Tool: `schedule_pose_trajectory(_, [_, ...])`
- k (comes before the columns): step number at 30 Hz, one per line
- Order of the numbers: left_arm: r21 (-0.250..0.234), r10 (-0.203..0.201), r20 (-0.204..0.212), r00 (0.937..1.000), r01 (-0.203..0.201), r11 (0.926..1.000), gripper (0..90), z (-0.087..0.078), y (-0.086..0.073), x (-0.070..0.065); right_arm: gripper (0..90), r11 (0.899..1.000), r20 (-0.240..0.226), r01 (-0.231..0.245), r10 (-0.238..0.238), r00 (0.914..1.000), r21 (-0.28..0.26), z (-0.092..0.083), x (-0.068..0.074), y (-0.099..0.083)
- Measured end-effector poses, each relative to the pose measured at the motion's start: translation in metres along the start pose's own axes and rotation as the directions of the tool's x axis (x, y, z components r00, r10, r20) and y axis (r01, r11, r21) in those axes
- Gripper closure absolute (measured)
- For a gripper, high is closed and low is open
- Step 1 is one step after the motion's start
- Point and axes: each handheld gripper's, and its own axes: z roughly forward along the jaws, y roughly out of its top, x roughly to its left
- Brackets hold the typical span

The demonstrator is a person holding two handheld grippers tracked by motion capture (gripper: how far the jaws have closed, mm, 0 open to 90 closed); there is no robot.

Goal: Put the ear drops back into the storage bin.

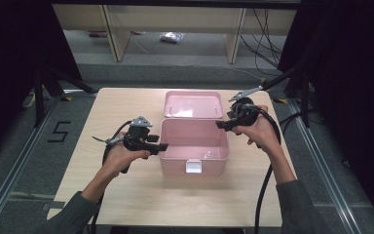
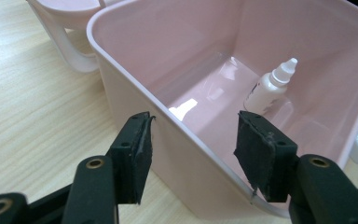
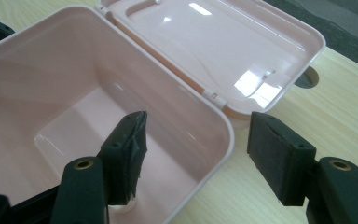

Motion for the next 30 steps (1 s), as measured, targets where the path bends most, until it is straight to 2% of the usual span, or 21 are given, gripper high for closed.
schedule_pose_trajectory(1, [0.002,0.002,-0.005,1.0000,-0.002,1.0000,45.1,0.000,0.001,0.001,38.5,1.000,0.005,0.008,-0.008,1.0000,-0.007,0.001,-0.002,-0.001])
schedule_pose_trajectory(2, [-0.018,-0.017,-0.008,0.9998,0.016,0.9997,44.9,0.002,0.002,0.000,38.4,1.000,0.003,-0.008,0.008,1.0000,-0.003,0.000,-0.003,0.000])
schedule_pose_trajectory(3, [-0.008,-0.013,-0.009,0.9999,0.013,0.9999,44.3,0.002,0.004,0.002,38.4,1.000,0.009,-0.023,0.023,0.9997,0.000,0.000,-0.003,-0.001])
schedule_pose_trajectory(4, [-0.018,-0.025,-0.010,0.9996,0.025,0.9995,43.3,0.004,0.005,0.004,38.4,1.000,0.011,-0.024,0.024,0.9997,-0.014,0.001,-0.005,-0.001])
schedule_pose_trajectory(5, [0.002,-0.015,-0.014,0.9998,0.015,0.9999,42.1,0.004,0.007,0.007,38.4,1.000,0.015,-0.024,0.025,0.9996,-0.018,0.002,-0.006,-0.001])
schedule_pose_trajectory(6, [-0.004,-0.026,-0.019,0.9995,0.026,0.9997,41.2,0.006,0.009,0.007,38.4,1.000,0.020,-0.027,0.027,0.9994,-0.004,0.001,-0.007,-0.001])
schedule_pose_trajectory(10, [0.000,-0.031,-0.042,0.9986,0.031,0.9995,40.6,0.009,0.017,0.012,38.1,0.999,0.019,-0.030,0.030,0.9994,-0.020,0.004,-0.012,-0.001])
schedule_pose_trajectory(11, [0.006,-0.027,-0.049,0.9985,0.027,0.9996,40.3,0.009,0.019,0.015,38.1,0.999,0.026,-0.038,0.039,0.9989,-0.039,0.007,-0.011,-0.002])
schedule_pose_trajectory(13, [0.017,-0.025,-0.063,0.9977,0.026,0.9995,39.5,0.012,0.025,0.018,37.8,0.999,0.027,-0.021,0.022,0.9994,-0.031,0.007,-0.015,-0.001])
schedule_pose_trajectory(17, [0.027,-0.031,-0.089,0.9956,0.033,0.9991,39.8,0.019,0.034,0.023,37.9,0.998,0.037,-0.032,0.034,0.9988,-0.047,0.011,-0.020,-0.001])
schedule_pose_trajectory(18, [0.031,-0.033,-0.094,0.9950,0.036,0.9988,40.2,0.021,0.036,0.025,38.1,0.997,0.037,-0.064,0.066,0.9971,-0.053,0.012,-0.020,-0.001])
schedule_pose_trajectory(19, [0.035,-0.036,-0.097,0.9946,0.039,0.9986,40.8,0.023,0.037,0.027,38.2,0.996,0.049,-0.051,0.055,0.9973,-0.072,0.013,-0.024,-0.001])
schedule_pose_trajectory(20, [0.038,-0.039,-0.104,0.9939,0.043,0.9984,41.5,0.025,0.039,0.029,38.5,0.996,0.048,-0.068,0.071,0.9963,-0.061,0.013,-0.025,0.000])
schedule_pose_trajectory(21, [0.035,-0.045,-0.105,0.9934,0.049,0.9982,41.7,0.027,0.040,0.031,38.6,0.994,0.059,-0.082,0.086,0.9945,-0.076,0.016,-0.026,0.001])
schedule_pose_trajectory(22, [0.044,-0.047,-0.106,0.9932,0.052,0.9976,42.5,0.028,0.041,0.032,38.8,0.991,0.054,-0.124,0.127,0.9904,-0.053,0.015,-0.025,0.002])
schedule_pose_trajectory(24, [0.059,-0.049,-0.106,0.9932,0.056,0.9967,42.7,0.032,0.043,0.035,39.4,0.993,0.076,-0.099,0.104,0.9917,-0.065,0.019,-0.031,0.005])
schedule_pose_trajectory(25, [0.066,-0.051,-0.107,0.9929,0.058,0.9961,42.7,0.034,0.043,0.037,39.8,0.989,0.076,-0.134,0.139,0.9874,-0.070,0.021,-0.030,0.006])
schedule_pose_trajectory(26, [0.067,-0.058,-0.111,0.9921,0.066,0.9956,42.7,0.036,0.043,0.038,39.9,0.985,0.083,-0.142,0.150,0.9852,-0.094,0.025,-0.032,0.006])
schedule_pose_trajectory(30, [0.079,-0.051,-0.105,0.9932,0.060,0.9950,45.6,0.042,0.045,0.039,41.3,0.988,0.099,-0.136,0.143,0.9847,-0.076,0.037,-0.043,0.006])
